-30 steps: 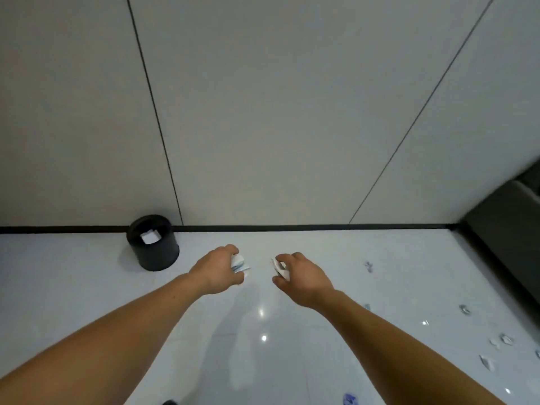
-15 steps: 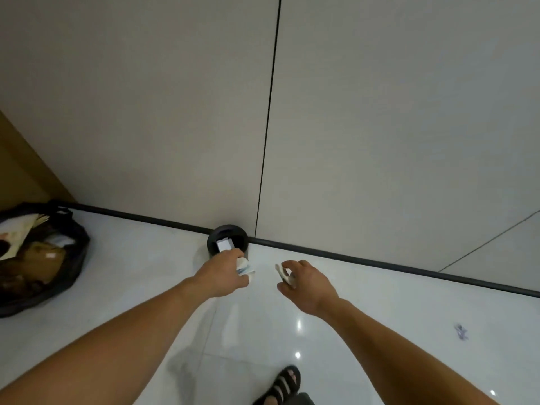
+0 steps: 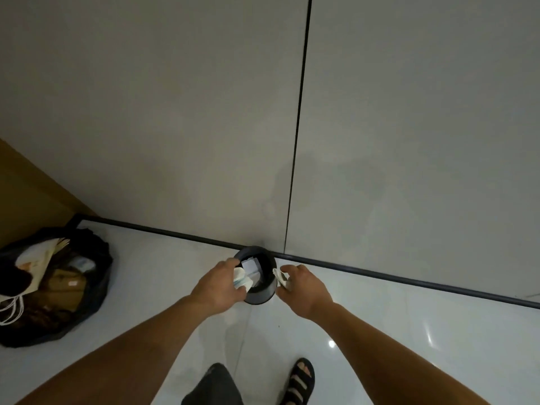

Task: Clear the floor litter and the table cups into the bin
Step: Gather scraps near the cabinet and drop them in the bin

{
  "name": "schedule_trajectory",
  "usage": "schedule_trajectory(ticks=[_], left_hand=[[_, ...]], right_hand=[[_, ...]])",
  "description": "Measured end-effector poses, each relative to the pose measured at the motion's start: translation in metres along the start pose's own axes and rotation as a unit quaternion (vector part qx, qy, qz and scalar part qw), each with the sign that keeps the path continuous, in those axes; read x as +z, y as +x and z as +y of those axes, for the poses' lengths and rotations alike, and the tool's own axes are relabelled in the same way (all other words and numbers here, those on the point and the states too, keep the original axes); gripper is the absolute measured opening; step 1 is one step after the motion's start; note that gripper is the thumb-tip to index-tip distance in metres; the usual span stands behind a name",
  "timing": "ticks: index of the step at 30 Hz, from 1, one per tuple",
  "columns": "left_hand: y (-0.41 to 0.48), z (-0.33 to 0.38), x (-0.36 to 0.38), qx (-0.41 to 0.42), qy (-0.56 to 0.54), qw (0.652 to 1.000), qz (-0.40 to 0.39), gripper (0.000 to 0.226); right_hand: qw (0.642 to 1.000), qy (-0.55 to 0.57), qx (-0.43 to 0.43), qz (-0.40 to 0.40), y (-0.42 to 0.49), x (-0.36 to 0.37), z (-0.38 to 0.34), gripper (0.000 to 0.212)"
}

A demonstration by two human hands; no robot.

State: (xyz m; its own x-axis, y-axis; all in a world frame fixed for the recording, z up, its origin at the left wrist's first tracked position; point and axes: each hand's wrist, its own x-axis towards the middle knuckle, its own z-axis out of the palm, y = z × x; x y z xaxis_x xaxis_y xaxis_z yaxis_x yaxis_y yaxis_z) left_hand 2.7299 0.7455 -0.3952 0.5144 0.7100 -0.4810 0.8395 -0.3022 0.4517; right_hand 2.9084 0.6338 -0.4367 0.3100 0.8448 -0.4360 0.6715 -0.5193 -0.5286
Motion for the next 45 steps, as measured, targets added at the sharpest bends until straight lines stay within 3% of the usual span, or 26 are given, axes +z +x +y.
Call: schedule_trajectory(ticks=[6,12,17,22,29,36,45], left_hand=[[0.094,-0.024,-0.005,0.038,0.050,0.996,-0.064,0.069],[0.208,-0.069,0.009,0.086,0.111,0.981,-0.131,0.059],[0.308,-0.108,0.071,0.090,0.140,0.977,-0.135,0.061],[0.382,-0.149,0.160,0.112,0.183,0.961,-0.175,0.062],[0.410,-0.200,0.202,0.107,0.280,0.936,-0.184,0.081],[0.404,-0.162,0.162,0.115,0.248,0.947,-0.170,0.077],[0.344,-0.029,0.068,0.208,0.237,0.936,-0.158,0.083]], right_hand=[[0.999,0.023,0.045,0.004,0.081,0.014,-0.005,0.049],[0.989,0.082,0.124,0.000,0.170,0.074,0.001,0.046],[0.981,0.096,0.168,-0.014,0.261,0.149,0.045,0.045],[0.981,0.082,0.170,0.033,0.339,0.219,0.105,0.049],[0.963,0.178,0.202,0.017,0.364,0.273,0.139,0.064],[0.953,0.194,0.230,0.030,0.326,0.248,0.137,0.068],[0.941,0.190,0.262,0.100,0.224,0.115,0.097,0.072]])
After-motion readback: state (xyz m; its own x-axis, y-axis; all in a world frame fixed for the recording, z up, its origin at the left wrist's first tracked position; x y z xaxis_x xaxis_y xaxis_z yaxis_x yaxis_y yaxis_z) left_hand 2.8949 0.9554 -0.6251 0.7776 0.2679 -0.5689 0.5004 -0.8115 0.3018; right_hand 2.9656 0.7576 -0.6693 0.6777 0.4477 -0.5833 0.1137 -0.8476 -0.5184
